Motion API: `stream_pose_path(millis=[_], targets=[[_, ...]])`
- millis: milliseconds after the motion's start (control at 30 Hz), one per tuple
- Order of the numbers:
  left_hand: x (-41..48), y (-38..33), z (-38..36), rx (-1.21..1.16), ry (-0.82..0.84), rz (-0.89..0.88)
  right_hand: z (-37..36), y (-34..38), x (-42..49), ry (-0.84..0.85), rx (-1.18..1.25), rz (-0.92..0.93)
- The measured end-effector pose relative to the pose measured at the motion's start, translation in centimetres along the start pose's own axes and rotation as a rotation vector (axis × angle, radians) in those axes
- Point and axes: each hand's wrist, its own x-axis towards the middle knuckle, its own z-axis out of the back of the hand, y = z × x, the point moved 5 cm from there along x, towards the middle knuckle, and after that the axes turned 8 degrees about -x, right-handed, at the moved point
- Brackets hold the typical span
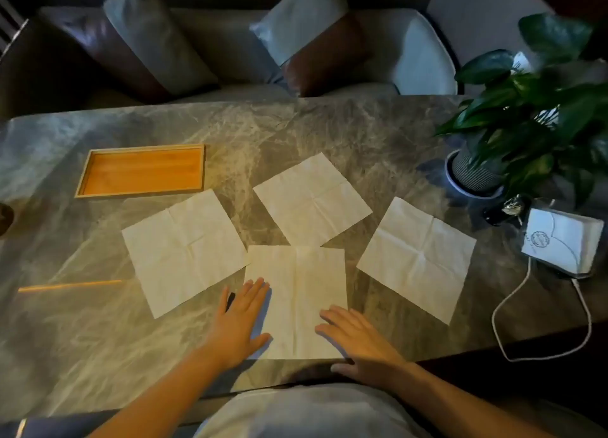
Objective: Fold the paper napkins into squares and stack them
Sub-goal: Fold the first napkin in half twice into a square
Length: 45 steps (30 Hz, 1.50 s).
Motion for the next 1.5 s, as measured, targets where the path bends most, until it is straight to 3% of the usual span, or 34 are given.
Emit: stream_pose_path(millis=[200, 433, 600, 800, 1067, 1200, 1400, 1500], targets=[[-0.2, -0.1, -1.0, -0.077, 0.106, 0.038, 0.7, -0.4, 0.4, -0.146, 0.009, -0.066], [-0.9, -0.1, -1.8, -0.131, 0.06, 0.083, 2.4, -1.0, 2.0, -0.185, 0.053, -0.106], [-1.3, -0.4, -1.4, -0.274, 0.049, 0.065, 4.1, -1.9, 2.0, -0.211, 0.217, -0.139], [-1.5, -0.6, -1.3, -0.2, -0.077, -0.026, 4.9, -3.1, 0.6, -0.164, 0.409, -0.146], [-1.1, -1.6, -2.6, -0.156, 0.052, -0.05, 6.1, -4.1, -0.5, -0.236, 0.655, -0.277], [-1.5, -2.0, -1.7, -0.302, -0.012, -0.08, 7.2, -4.3, -0.3, -0.275, 0.689, -0.287], [-1.0, -1.7, -1.5, -0.545, -0.159, 0.095, 8.6, -4.4, 0.6, -0.279, 0.747, -0.282], [-0.8, -1.0, -2.0, -0.604, -0.19, 0.228, 8.4, -4.9, 0.6, -0.174, 0.823, -0.331]])
